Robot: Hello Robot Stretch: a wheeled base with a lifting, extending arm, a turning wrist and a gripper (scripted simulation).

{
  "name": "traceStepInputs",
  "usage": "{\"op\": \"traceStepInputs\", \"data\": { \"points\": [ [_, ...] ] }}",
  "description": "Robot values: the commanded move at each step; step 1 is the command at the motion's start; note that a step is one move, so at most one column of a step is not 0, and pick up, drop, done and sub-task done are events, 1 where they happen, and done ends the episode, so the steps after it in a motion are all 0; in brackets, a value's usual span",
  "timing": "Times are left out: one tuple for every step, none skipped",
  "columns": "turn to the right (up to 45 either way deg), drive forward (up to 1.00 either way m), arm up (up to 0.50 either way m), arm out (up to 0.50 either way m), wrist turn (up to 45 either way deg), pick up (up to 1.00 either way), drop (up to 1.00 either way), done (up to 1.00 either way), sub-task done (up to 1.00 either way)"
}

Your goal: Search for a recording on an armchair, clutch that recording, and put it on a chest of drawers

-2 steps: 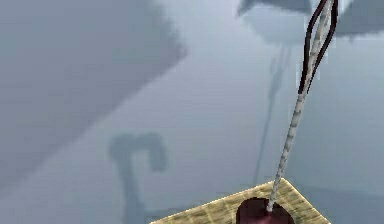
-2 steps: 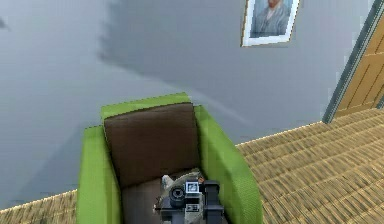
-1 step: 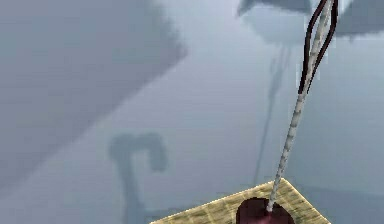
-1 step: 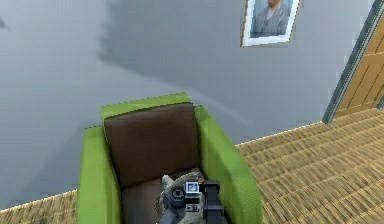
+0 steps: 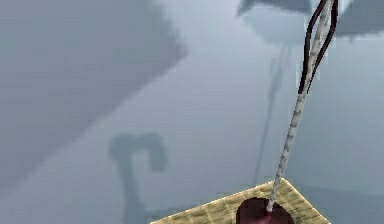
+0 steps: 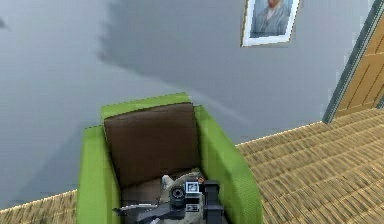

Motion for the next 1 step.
{"op": "traceStepInputs", "data": {
  "points": [
    [0.0,0.00,0.00,0.00,45.0,0.00,0.00,0.00,0.00]
  ]
}}
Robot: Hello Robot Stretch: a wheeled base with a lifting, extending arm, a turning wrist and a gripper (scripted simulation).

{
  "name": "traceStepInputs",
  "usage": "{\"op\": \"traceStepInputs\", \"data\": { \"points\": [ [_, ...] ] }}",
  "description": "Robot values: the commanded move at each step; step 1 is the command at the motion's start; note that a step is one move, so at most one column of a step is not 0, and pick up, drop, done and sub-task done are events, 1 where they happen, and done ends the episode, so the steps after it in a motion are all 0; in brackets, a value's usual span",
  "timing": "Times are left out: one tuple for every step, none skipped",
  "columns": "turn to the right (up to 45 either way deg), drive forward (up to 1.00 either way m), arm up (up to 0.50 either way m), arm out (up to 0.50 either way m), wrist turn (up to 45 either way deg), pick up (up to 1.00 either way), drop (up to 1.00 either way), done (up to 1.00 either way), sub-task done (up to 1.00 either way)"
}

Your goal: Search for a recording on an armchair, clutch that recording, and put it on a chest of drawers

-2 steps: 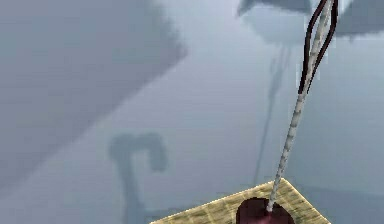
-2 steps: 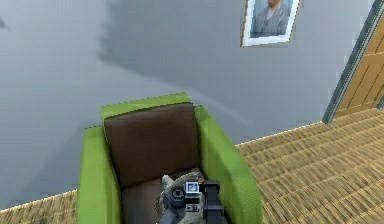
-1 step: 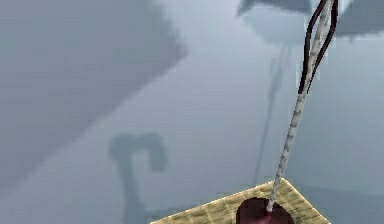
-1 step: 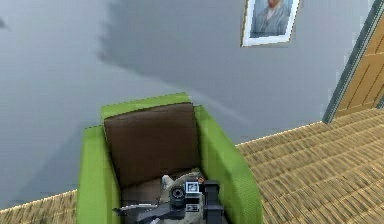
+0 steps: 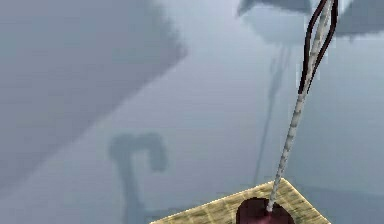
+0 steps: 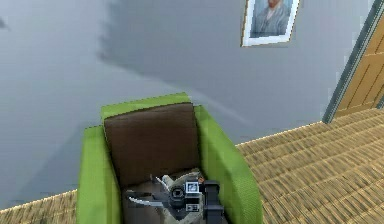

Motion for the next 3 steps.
{"op": "traceStepInputs", "data": {
  "points": [
    [0.0,0.00,0.00,0.00,15.0,0.00,0.00,0.00,0.00],
    [0.0,0.00,-0.30,0.00,0.0,0.00,0.00,0.00,0.00],
    [0.0,0.00,0.00,0.00,0.0,1.00,0.00,0.00,0.00]
  ]
}}
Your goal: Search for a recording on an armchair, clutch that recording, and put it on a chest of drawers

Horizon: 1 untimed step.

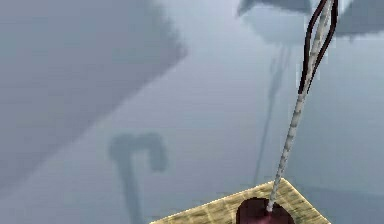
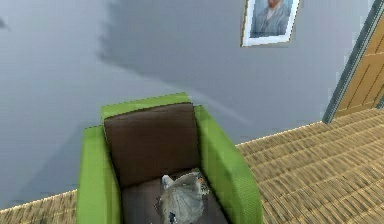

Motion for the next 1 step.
{"op": "traceStepInputs", "data": {
  "points": [
    [0.0,0.00,0.10,0.00,0.0,0.00,0.00,0.00,0.00]
  ]
}}
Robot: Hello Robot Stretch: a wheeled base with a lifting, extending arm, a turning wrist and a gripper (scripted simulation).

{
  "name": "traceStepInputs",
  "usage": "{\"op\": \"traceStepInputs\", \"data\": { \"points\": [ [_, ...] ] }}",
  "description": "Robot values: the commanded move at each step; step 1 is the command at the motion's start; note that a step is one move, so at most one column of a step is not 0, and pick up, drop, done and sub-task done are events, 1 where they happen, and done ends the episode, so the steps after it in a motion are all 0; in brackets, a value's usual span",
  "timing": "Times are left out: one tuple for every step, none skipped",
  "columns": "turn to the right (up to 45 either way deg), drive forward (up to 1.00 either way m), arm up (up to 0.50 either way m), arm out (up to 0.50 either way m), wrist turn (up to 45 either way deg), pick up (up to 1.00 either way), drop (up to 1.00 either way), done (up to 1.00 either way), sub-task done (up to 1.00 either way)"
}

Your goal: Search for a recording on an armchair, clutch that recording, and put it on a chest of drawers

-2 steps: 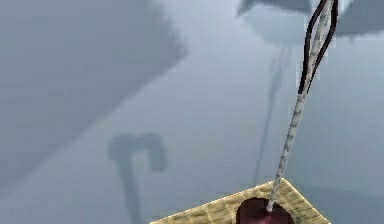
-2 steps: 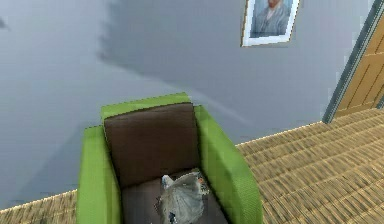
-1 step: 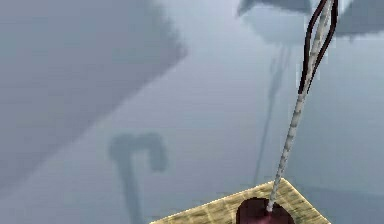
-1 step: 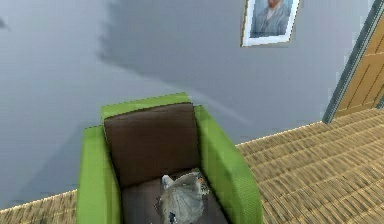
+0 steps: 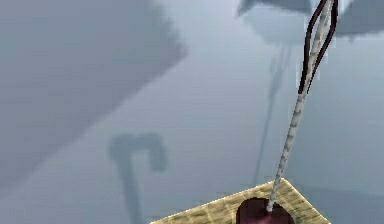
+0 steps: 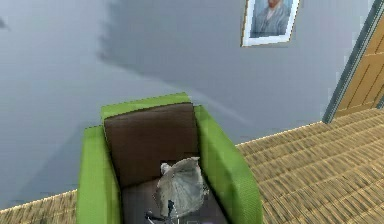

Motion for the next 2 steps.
{"op": "traceStepInputs", "data": {
  "points": [
    [0.0,0.00,0.50,0.00,0.0,0.00,0.00,0.00,0.00],
    [0.0,0.00,0.00,0.00,-45.0,0.00,0.00,0.00,0.00]
  ]
}}
